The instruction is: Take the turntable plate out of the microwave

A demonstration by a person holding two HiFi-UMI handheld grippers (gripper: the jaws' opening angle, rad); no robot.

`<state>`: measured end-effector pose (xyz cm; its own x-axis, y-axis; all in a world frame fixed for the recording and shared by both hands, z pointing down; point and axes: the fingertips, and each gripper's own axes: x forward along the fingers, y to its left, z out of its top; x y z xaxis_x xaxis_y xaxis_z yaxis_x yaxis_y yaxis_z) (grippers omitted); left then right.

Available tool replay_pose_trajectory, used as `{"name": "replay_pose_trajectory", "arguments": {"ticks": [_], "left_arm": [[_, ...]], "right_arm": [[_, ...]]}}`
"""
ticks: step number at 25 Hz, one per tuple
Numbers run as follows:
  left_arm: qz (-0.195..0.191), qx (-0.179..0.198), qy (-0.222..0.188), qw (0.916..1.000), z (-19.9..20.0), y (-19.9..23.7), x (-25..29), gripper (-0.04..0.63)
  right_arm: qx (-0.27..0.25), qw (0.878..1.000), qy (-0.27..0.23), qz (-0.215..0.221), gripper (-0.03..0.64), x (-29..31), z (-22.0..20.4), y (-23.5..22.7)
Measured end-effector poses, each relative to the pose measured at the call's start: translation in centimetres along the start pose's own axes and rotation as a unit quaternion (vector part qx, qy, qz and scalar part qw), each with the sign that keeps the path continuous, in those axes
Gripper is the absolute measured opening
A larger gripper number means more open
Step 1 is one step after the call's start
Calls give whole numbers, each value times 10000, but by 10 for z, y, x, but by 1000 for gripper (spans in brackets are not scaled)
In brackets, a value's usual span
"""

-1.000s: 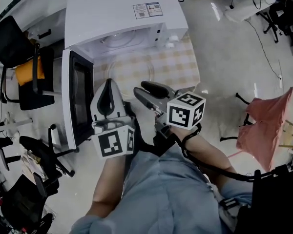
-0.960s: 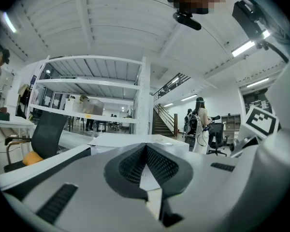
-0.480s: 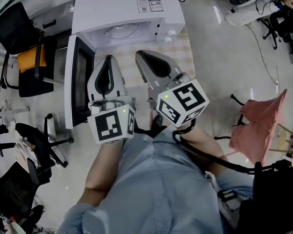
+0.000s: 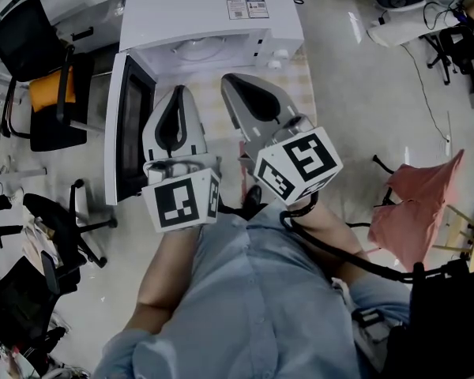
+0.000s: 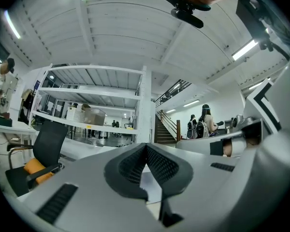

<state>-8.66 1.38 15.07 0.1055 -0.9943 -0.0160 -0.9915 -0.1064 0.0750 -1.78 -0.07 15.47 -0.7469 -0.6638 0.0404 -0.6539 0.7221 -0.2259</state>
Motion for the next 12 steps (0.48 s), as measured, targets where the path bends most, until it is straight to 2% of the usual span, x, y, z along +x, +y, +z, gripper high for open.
{"name": "replay_pose_trajectory", "arguments": {"ticks": [12], "left_arm": [[3, -44, 50, 10000, -4, 2, 6, 8]], "right_arm": [[77, 10000, -14, -19, 0, 4, -1, -4]]}}
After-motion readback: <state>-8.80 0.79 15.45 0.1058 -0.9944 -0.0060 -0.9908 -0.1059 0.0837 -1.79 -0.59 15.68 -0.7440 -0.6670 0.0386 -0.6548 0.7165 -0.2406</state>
